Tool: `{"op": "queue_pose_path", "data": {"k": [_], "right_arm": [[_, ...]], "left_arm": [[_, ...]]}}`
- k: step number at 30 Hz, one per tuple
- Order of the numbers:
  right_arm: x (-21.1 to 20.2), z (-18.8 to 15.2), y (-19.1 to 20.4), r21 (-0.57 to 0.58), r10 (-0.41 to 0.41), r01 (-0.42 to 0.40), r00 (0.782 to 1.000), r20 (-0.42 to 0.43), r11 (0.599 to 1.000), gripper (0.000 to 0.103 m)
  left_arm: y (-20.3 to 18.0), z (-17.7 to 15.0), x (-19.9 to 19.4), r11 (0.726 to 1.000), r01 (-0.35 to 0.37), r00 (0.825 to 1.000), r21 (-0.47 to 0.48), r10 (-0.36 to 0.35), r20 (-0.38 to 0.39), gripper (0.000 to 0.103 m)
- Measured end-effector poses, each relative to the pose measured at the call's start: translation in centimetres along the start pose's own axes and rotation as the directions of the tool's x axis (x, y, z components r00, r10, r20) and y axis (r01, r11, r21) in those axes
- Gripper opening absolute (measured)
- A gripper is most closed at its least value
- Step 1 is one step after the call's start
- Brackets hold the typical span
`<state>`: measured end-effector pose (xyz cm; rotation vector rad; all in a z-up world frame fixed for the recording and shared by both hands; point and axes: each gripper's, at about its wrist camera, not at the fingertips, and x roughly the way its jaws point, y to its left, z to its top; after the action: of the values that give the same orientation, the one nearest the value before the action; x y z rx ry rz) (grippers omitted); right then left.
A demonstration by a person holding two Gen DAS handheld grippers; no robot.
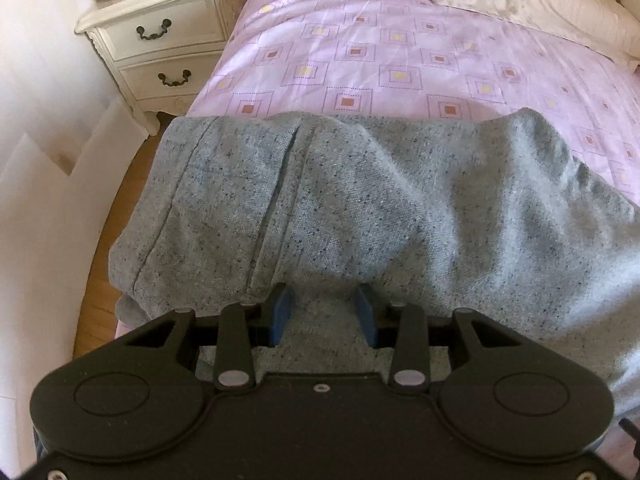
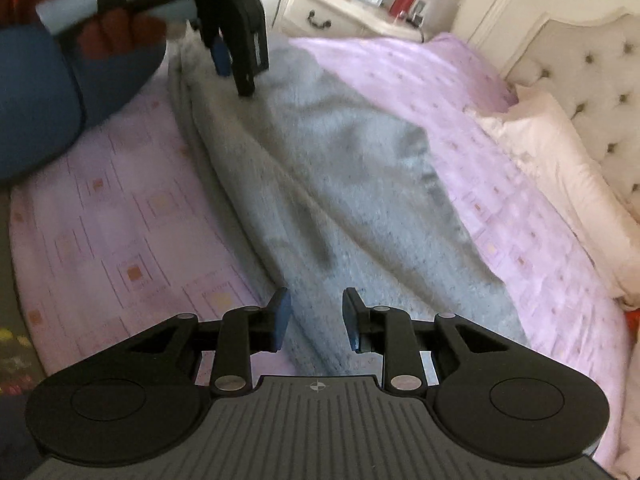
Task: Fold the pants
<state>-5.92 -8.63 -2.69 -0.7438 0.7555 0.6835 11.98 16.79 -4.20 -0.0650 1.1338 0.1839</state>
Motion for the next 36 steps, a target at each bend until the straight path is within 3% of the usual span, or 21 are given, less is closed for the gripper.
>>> {"op": "queue_pose_path", "data": {"k": [4, 7, 12, 15, 17, 19, 23, 25, 28, 31, 34, 36], "right_arm": [[1.2, -0.3, 0.6, -0.068, -0.018, 0.014, 0.998, -0.057, 0.998, 0.026], [1.6, -0.5, 0.2, -0.061, -0.028, 0.023, 0.996, -0.087, 0.998, 0.004], [-0.4, -0.6, -0.4, -0.053, 0.047, -0.051, 0.995, -0.087, 0.997, 0.003], [1.0, -1.4, 1.0, -0.148, 0.038, -0.059, 0.989, -0.143, 0.987, 0.005], [0.9, -1.3, 1.2, -0.178, 0.023, -0.048, 0.99, -0.137, 0.983, 0.006], [0.2, -0.6, -0.3, -0.086, 0.088, -0.1, 0.987, -0.135, 0.991, 0.008], [-1.3, 1.1, -5.6, 0.165, 0.163, -0.155, 0.986, -0.038, 0.974, 0.016], [-1.3, 1.9, -8.7, 0.302, 0.153, -0.157, 0.988, 0.037, 0.94, 0.016], [0.3, 3.2, -13.1, 0.492, 0.113, -0.17, 0.983, 0.144, 0.854, 0.016], [3.4, 5.0, -15.6, 0.56, 0.097, -0.19, 0.977, 0.192, 0.807, 0.016], [7.6, 7.4, -16.4, 0.568, 0.143, -0.234, 0.969, 0.201, 0.789, 0.016], [10.0, 8.6, -16.6, 0.581, 0.153, -0.251, 0.965, 0.214, 0.774, 0.016]], "left_arm": [[0.6, 0.0, -0.1, 0.999, 0.024, 1.0, -0.035, -0.024, -0.001, 0.048], [0.5, 0.0, 0.1, 0.999, 0.02, 1.0, -0.032, -0.02, 0.001, 0.048], [0.5, 0.1, 0.0, 0.999, 0.023, 1.0, -0.042, -0.022, 0.005, 0.048], [0.4, 0.2, -0.4, 0.999, 0.012, 1.0, -0.05, -0.012, 0.012, 0.048], [0.2, 0.0, -1.2, 0.999, 0.0, 0.999, -0.049, 0.002, 0.033, 0.047], [0.1, -0.3, -2.1, 0.999, 0.008, 0.998, -0.048, -0.005, 0.059, 0.047], [-0.3, -1.0, -3.0, 0.992, 0.107, 0.994, -0.067, -0.104, 0.046, 0.047], [-1.0, -1.3, -2.7, 0.99, 0.135, 0.991, -0.044, -0.134, 0.029, 0.047], [-2.3, -2.2, -1.4, 0.992, 0.126, 0.991, 0.02, -0.125, -0.039, 0.047], [-3.1, -3.0, -1.2, 0.992, 0.096, 0.995, 0.086, -0.093, -0.03, 0.048], [-3.1, -2.9, -0.9, 0.989, 0.121, 0.992, 0.082, -0.118, -0.044, 0.057], [-3.2, -2.8, -0.8, 0.99, 0.12, 0.992, 0.077, -0.117, -0.041, 0.057]]}}
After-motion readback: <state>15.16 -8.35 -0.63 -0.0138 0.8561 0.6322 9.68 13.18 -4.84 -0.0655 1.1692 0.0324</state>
